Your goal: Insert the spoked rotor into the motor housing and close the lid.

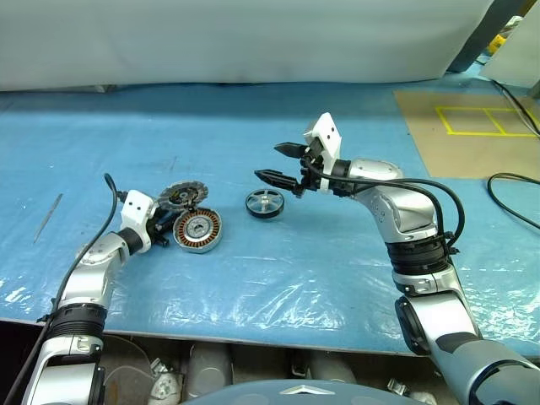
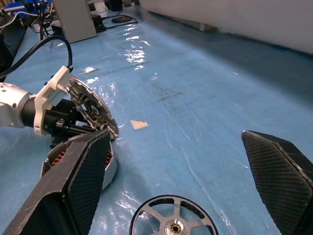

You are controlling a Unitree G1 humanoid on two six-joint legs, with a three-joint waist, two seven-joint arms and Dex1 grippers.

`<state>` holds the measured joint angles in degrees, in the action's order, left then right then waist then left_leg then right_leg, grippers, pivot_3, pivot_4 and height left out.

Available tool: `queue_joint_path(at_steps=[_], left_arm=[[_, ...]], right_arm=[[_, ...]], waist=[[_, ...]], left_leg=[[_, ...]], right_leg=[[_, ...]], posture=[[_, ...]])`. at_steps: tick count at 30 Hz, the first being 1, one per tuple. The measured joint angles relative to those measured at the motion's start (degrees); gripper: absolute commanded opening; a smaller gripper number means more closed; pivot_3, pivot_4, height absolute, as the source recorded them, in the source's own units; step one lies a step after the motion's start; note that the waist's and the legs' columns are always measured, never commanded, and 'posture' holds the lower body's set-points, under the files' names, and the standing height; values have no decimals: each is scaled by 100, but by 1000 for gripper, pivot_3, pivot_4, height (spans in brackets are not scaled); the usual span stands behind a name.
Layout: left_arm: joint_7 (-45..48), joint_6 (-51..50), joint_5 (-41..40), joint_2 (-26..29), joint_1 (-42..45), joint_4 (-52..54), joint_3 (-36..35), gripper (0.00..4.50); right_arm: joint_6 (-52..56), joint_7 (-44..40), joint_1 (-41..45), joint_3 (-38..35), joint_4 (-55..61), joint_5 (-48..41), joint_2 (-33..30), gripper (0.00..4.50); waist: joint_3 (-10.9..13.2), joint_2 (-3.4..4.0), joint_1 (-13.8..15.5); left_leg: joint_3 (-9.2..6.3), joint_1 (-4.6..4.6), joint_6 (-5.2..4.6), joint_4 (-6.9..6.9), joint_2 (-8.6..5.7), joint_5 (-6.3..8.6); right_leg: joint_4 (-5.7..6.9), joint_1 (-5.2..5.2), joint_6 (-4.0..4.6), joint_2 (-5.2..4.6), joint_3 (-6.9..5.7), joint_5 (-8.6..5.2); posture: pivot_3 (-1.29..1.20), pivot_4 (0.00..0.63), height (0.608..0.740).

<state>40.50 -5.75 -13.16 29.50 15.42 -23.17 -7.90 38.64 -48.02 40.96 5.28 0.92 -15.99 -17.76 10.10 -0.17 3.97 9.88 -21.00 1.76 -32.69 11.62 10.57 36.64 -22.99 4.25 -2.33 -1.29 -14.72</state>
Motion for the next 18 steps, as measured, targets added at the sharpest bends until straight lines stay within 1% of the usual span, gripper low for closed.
queue_joint_path(at_steps=[1, 6, 10, 12, 16, 18], left_arm=[[0, -7, -5, 0, -2, 1, -17, 686], [24, -104, -59, 0, -92, 105, -68, 680], [-4, -62, -203, -14, -332, 295, -219, 680], [4, -18, -361, -42, -588, 463, -357, 680], [64, 122, -749, -152, -1441, 1170, -724, 680], [230, 93, -1133, -209, -1915, 1724, -938, 680]], right_arm=[[-11, 15, 0, 0, -1, 0, 0, 4500], [-76, 63, 5, 0, -32, -2, 2, 4500], [-126, 85, 53, -4, -138, -17, 26, 4500], [-159, 86, 59, -6, -157, -52, 51, 4500], [-188, -51, 46, -22, -156, -244, 5, 4500], [-233, -107, 23, 29, -159, -236, -37, 4500]], waist=[[0, 0, -3], [-1, 1, -13], [0, 1, -41], [0, 0, -49], [3, -5, -89], [4, -15, -89]], left_leg=[[0, 1, 0, 0, 0, 0], [0, 1, 0, 3, 1, 0], [0, -3, 1, 11, 0, 0], [0, -6, 1, 17, 0, 0], [0, -18, 2, 33, 2, 1], [1, -20, 2, 37, 4, 1]], right_leg=[[0, 0, 0, 1, 0, 0], [-2, -1, -2, 2, 2, -2], [-9, -5, -3, 3, 2, -2], [-12, -8, -4, 5, 2, -2], [-31, -13, -18, 5, -5, 6], [-42, -12, -16, 7, -8, 5]], posture=[[0, 150, 740], [0, 150, 740], [0, 150, 740], [0, 150, 740], [0, 150, 740], [0, 150, 740]])
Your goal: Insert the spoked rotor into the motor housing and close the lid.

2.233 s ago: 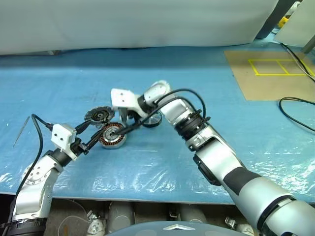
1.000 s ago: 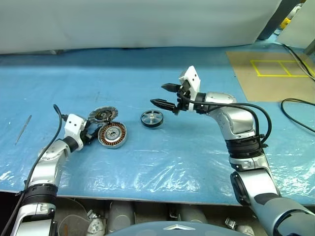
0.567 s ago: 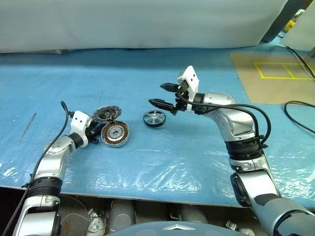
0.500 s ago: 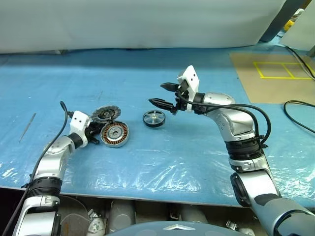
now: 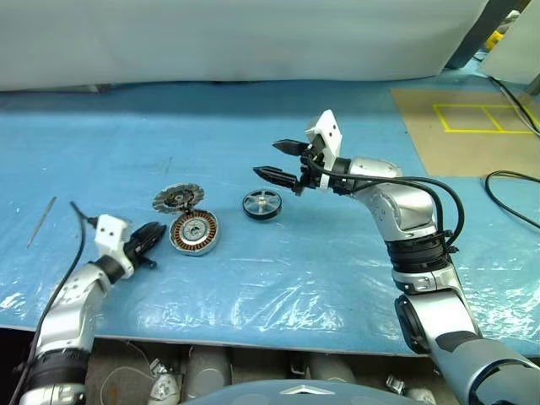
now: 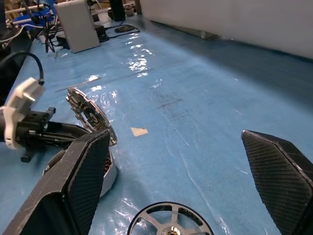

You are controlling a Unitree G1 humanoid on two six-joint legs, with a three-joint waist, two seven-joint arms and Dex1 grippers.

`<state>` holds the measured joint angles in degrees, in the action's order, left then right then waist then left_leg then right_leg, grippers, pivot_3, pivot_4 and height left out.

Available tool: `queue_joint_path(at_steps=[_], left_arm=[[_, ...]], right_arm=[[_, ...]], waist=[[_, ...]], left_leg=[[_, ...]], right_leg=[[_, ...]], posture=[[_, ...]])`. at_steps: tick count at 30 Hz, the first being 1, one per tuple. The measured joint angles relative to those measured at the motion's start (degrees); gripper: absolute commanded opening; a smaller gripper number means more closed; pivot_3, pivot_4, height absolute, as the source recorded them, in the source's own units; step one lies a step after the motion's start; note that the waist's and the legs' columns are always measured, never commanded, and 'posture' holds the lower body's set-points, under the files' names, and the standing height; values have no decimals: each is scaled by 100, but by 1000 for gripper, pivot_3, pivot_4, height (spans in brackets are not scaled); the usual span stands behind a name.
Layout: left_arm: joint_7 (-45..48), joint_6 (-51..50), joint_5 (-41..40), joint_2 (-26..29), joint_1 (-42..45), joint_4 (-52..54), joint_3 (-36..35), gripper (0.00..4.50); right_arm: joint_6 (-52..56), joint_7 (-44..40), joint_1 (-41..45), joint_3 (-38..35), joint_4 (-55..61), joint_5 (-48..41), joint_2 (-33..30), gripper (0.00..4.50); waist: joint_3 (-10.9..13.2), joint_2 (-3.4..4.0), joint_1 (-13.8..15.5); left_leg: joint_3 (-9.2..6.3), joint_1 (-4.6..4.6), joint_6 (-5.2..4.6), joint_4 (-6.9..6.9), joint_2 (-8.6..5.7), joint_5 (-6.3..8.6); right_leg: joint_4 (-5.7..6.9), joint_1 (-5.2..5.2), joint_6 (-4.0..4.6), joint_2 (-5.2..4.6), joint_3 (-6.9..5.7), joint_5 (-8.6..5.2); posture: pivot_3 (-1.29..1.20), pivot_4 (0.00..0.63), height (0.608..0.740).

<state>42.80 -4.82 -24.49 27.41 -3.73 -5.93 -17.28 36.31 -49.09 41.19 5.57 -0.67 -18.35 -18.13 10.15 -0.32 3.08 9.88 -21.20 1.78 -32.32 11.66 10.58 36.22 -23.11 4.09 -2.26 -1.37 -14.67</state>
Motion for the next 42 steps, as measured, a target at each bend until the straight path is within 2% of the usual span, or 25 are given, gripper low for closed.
queue_joint_path(at_steps=[3, 6, 12, 21, 27, 42], left_arm=[[313, -140, -603, -18, -589, 852, -154, 680], [354, -368, -980, -16, -745, 1430, -218, 680], [433, -907, -1208, 118, -884, 2260, 111, 680], [232, -858, -521, 57, -468, 1940, 768, 680], [47, -540, -141, 14, -124, 1579, 782, 680], [-89, 9, 578, -61, -90, 1184, 1026, 680]], right_arm=[[-177, -170, -136, 152, -7, 37, -148, 4500], [-566, -439, -279, 384, -11, 108, -252, 4500], [-1259, -890, -638, 788, -114, 397, -522, 4500], [-1147, -861, -732, 816, 20, 368, -392, 4500], [-921, -711, -952, 885, 353, 337, -261, 4500], [-719, -553, -1082, 927, 567, 249, -220, 4500]], waist=[[2, 0, 27], [1, 0, 85], [1, 0, 82], [1, 0, 70], [1, 0, 69], [0, 0, 78]], left_leg=[[2, -4, 0, 9, 0, 0], [7, -2, -1, 8, 2, 0], [7, 3, -2, 9, 1, 0], [3, 6, -2, 8, 4, -1], [2, 6, -2, 6, 4, -1], [0, 8, -2, 1, 3, -1]], right_leg=[[-30, 6, 11, 1, -3, -6], [-35, 10, 7, 2, -3, -4], [-45, 18, 0, 4, -1, 0], [-44, 20, -23, 10, 1, 14], [-41, 20, -26, 10, 2, 16], [-38, 24, -29, 8, 2, 18]], posture=[[0, 150, 740], [0, 150, 740], [0, 150, 740], [0, 150, 740], [0, 150, 740], [0, 150, 740]])
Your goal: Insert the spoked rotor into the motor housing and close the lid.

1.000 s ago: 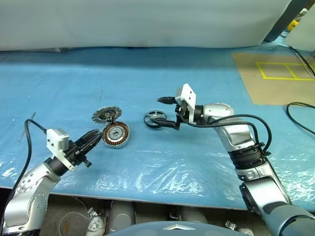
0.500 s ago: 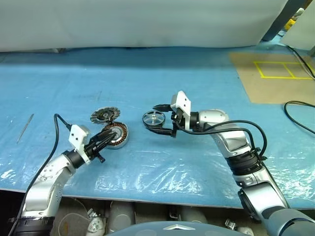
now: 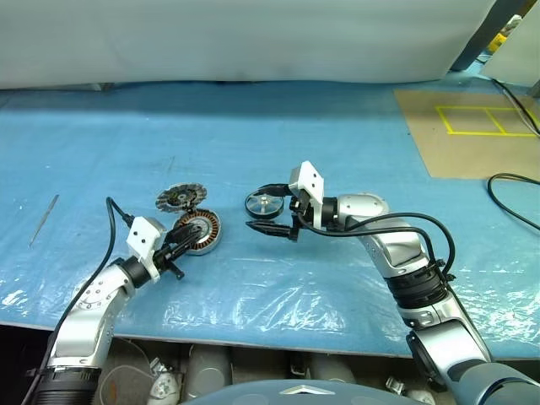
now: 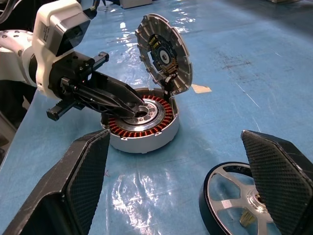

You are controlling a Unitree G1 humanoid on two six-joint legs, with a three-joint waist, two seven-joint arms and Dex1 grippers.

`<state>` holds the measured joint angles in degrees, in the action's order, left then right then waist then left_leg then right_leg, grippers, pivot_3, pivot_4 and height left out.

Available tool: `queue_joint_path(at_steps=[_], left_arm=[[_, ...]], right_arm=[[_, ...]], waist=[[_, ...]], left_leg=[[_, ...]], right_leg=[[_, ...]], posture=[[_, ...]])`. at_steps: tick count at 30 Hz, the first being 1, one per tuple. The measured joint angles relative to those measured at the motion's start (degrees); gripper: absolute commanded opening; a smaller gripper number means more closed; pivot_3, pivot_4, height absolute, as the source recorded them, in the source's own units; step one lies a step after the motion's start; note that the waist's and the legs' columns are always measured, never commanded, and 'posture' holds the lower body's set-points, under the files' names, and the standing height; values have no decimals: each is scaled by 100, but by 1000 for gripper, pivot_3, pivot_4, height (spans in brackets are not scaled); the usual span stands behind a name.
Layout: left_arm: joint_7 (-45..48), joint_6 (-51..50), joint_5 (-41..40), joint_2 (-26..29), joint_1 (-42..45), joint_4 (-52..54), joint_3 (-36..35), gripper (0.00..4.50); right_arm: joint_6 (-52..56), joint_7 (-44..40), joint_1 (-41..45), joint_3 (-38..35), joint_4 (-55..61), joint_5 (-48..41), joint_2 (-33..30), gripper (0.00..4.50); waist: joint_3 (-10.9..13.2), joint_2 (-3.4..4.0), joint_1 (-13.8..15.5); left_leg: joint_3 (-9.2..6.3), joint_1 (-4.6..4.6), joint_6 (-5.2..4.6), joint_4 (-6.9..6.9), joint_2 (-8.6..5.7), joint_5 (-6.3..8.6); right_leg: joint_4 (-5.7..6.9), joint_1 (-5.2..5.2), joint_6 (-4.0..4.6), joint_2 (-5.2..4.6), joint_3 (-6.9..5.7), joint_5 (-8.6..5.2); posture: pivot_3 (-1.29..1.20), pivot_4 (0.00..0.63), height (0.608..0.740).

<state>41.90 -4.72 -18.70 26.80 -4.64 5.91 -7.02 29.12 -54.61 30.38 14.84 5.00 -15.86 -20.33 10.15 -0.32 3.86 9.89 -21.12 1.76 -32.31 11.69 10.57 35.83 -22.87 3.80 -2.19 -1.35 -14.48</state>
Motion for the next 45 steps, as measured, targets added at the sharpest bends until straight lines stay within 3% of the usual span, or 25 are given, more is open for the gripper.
queue_joint_path(at_steps=[31, 41, 45], left_arm=[[17, 214, 219, -88, 310, -336, 133, 680], [19, -164, -240, -201, 353, -318, -25, 3995], [233, -310, -699, -165, 69, -83, -252, 3995]], right_arm=[[40, 197, 1, 0, 0, -6, 55, 4500], [18, 225, 3, 0, -33, 3, 83, 4500], [-37, 217, 5, 1, -153, 18, 85, 4500]], waist=[[-3, 2, 6], [-4, 5, -3], [-4, 4, -5]], left_leg=[[-2, 5, 0, -12, -1, 0], [-2, 7, 0, -13, -1, 0], [-1, 6, 0, -9, 1, 0]], right_leg=[[9, 8, -1, -3, 0, 1], [10, 9, 0, -3, 0, 1], [8, 7, 1, -1, -1, 1]], posture=[[0, 150, 740], [0, 150, 740], [0, 150, 740]])
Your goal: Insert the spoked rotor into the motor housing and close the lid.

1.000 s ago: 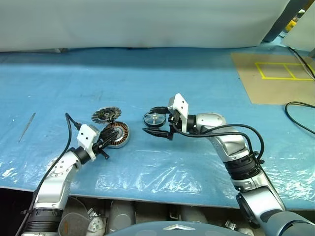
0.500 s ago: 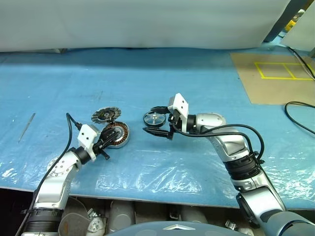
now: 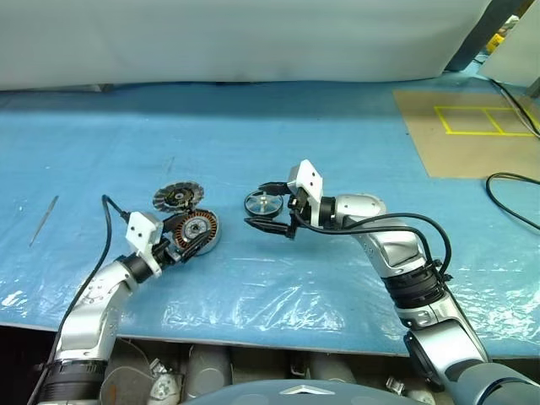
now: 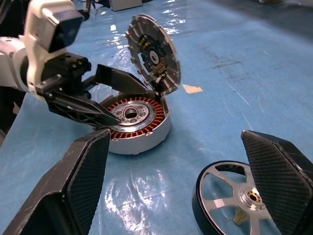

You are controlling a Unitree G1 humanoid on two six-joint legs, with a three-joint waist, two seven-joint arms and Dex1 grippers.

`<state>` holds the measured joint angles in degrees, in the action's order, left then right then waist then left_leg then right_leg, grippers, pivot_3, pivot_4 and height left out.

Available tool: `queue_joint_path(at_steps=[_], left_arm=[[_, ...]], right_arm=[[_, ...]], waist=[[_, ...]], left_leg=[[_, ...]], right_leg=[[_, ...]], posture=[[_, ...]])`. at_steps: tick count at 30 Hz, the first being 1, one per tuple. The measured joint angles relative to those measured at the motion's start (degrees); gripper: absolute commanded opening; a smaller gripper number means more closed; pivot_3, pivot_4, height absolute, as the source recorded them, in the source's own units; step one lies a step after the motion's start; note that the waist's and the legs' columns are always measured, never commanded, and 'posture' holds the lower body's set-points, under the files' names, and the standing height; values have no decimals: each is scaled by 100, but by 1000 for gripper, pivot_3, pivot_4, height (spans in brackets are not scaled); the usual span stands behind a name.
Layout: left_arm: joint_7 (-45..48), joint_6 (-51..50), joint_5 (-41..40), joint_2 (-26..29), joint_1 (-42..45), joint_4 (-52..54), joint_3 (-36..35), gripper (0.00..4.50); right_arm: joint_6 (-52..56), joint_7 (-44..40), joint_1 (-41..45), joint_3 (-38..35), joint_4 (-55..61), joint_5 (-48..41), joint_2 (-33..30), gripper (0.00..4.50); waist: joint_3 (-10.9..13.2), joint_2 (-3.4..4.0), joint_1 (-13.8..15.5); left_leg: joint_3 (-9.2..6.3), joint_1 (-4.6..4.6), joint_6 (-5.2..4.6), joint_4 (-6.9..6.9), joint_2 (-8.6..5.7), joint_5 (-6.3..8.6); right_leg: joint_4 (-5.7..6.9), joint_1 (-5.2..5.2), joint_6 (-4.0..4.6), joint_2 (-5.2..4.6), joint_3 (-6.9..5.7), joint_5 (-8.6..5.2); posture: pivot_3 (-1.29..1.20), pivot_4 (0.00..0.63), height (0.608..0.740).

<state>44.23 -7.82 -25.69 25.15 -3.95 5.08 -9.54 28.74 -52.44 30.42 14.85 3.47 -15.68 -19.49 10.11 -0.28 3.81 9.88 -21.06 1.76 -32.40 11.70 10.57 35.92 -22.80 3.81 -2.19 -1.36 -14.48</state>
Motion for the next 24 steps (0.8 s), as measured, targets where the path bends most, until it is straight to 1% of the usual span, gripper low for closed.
queue_joint_path(at_steps=[1, 2, 5, 6, 11, 12, 19, 24], left_arm=[[9, -22, -38, 23, -47, 20, -33, 3553], [10, -36, -66, 40, -70, 27, -53, 3362], [0, -138, -116, 48, -71, 42, -88, 2354], [-6, -148, -115, 48, -68, 50, -88, 1924], [-98, -205, -90, 6, 9, 184, -4, 144], [-107, -210, -75, -19, 43, 184, 30, 35], [-329, -179, 329, -78, 405, 28, 321, 35], [-380, -97, 625, -32, 393, -103, 360, 35]], right_arm=[[-24, -7, 0, 3, -21, 4, 2, 4500], [-47, -13, 0, 4, -29, 7, 2, 4500], [-113, -25, 0, 37, -45, 35, 16, 4500], [-134, -28, 0, 63, -54, 46, 26, 4500], [-190, -28, 0, 112, -107, 71, 37, 4500], [-199, -27, 1, 112, -107, 74, 38, 4500], [-214, -8, 1, 112, -108, 101, 58, 4500], [-214, 6, 0, 111, -108, 103, 65, 4500]], waist=[[0, 0, 5], [0, 0, 8], [0, 0, 9], [0, 0, 10], [0, 0, 10], [0, 0, 10], [0, 0, -1], [0, 0, 2]], left_leg=[[0, 0, 0, 0, -1, 0], [0, -1, 0, -1, -2, 0], [0, -1, 0, -5, -3, 0], [0, -1, -1, -6, -2, 0], [0, -1, 0, -6, -2, 0], [0, -2, -1, -6, -2, 0], [-2, -1, -1, -6, -3, 0], [-2, -2, -1, -4, -2, 0]], right_leg=[[-1, 1, 4, -1, 0, -2], [-1, 1, 5, -2, 0, -3], [-2, 4, 14, -4, 0, -9], [-1, 4, 14, -4, 0, -9], [-1, 4, 14, -3, 0, -8], [-1, 4, 13, -3, 0, -8], [0, 4, -5, -2, 1, 3], [-1, 3, -6, -2, 0, 3]], posture=[[0, 150, 740], [0, 150, 740], [0, 150, 740], [0, 150, 740], [0, 150, 740], [0, 150, 740], [0, 150, 740], [0, 150, 740]])
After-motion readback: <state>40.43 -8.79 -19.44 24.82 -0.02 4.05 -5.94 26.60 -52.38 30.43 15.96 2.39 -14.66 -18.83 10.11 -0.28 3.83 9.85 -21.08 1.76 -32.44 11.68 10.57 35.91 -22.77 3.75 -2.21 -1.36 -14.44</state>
